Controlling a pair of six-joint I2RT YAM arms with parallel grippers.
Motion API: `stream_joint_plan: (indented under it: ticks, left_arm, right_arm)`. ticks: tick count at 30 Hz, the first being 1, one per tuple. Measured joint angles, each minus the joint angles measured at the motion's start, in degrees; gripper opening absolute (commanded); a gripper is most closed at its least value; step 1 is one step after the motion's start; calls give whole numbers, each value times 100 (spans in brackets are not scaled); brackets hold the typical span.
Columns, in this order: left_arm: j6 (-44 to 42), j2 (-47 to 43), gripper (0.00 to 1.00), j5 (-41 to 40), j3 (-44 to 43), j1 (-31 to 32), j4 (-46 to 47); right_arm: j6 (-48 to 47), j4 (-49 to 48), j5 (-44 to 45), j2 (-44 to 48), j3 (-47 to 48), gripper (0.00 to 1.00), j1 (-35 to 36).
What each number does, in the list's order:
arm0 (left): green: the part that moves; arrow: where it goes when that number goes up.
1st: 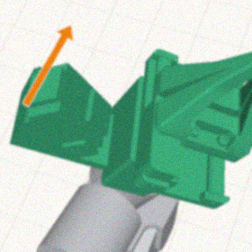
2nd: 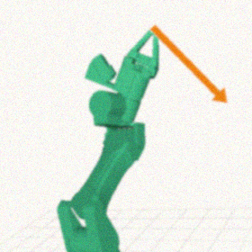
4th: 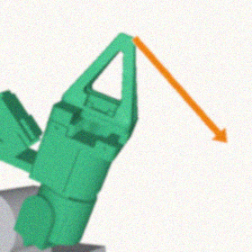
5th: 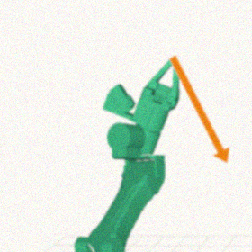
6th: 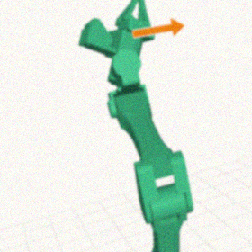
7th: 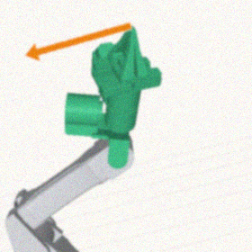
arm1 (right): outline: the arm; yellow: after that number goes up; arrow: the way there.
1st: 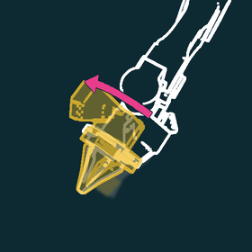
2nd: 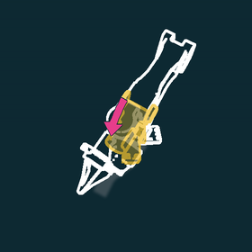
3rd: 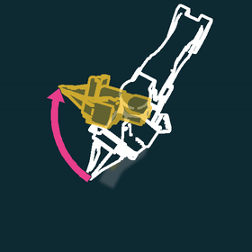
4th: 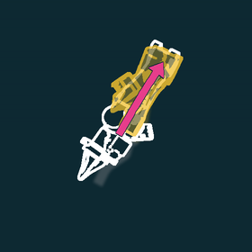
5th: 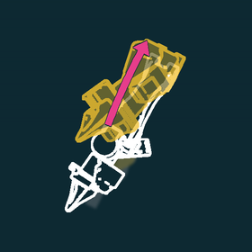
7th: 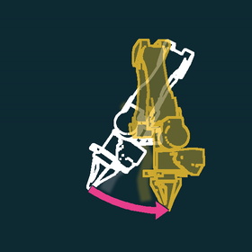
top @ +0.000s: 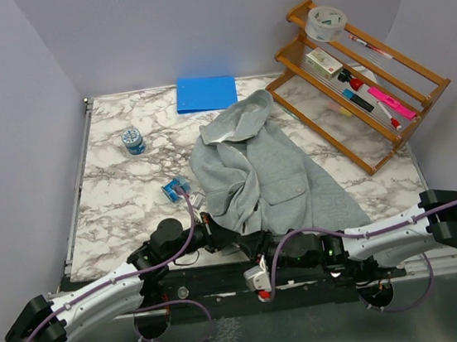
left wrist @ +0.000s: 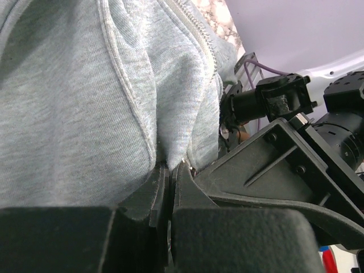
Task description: Zip up the jacket
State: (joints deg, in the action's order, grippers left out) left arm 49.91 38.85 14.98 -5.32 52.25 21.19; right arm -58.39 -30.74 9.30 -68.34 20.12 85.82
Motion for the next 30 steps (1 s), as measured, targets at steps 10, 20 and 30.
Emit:
stream_joint_plan:
  ticks: [10,20,30]
  left_arm:
    - [-9,44,0,-72,22,0,-94]
    - [-4,48,0,-76,22,0,-79]
    - [-2,48,0,-76,22,0,-72]
  right_arm:
    - [98,-7,0,-175,0,13,0]
    - [702,-11,17,-205,4,1,0]
    - [2004,-516,356,-109,-105,0,0]
